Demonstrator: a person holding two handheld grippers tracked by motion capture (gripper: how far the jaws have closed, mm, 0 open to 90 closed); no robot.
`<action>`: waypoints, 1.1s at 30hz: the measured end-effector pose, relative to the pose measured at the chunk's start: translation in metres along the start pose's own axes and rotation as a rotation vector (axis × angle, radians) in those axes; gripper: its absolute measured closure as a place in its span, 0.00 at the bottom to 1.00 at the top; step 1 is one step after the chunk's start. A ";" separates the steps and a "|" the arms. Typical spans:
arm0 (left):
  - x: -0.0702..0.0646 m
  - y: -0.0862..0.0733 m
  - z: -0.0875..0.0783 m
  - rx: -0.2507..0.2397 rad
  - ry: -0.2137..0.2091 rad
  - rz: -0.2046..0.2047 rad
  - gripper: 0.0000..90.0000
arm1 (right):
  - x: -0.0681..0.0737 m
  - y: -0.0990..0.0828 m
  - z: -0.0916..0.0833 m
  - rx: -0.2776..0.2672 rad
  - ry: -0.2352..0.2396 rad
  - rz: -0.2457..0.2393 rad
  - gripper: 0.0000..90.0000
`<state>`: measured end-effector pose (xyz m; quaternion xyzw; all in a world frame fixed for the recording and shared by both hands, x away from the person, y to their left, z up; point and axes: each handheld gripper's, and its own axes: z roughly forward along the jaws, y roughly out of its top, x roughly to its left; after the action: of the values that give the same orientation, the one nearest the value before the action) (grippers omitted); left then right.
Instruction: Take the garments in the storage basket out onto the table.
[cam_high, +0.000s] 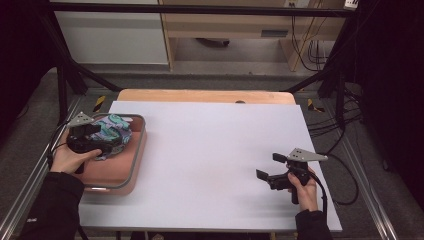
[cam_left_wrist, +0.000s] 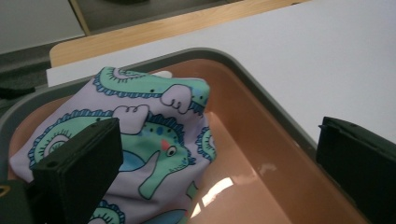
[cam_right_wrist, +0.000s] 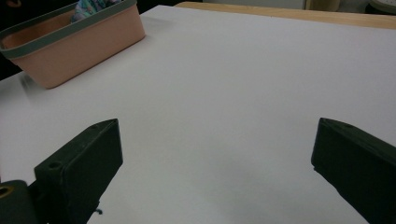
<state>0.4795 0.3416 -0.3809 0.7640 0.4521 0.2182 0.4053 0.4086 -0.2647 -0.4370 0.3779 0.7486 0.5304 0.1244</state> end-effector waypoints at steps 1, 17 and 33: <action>0.000 0.000 0.000 0.000 0.000 0.000 0.00 | 0.000 0.000 0.000 0.000 0.000 0.000 0.03; 0.025 -0.007 0.018 0.049 0.100 -0.036 0.02 | 0.000 0.000 0.000 0.002 -0.001 -0.001 0.03; 0.036 -0.018 0.036 0.106 0.122 -0.018 0.10 | -0.001 -0.001 0.001 0.007 -0.004 -0.002 0.03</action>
<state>0.5129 0.3622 -0.4170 0.7658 0.4935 0.2363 0.3378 0.4094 -0.2645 -0.4382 0.3788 0.7505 0.5269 0.1253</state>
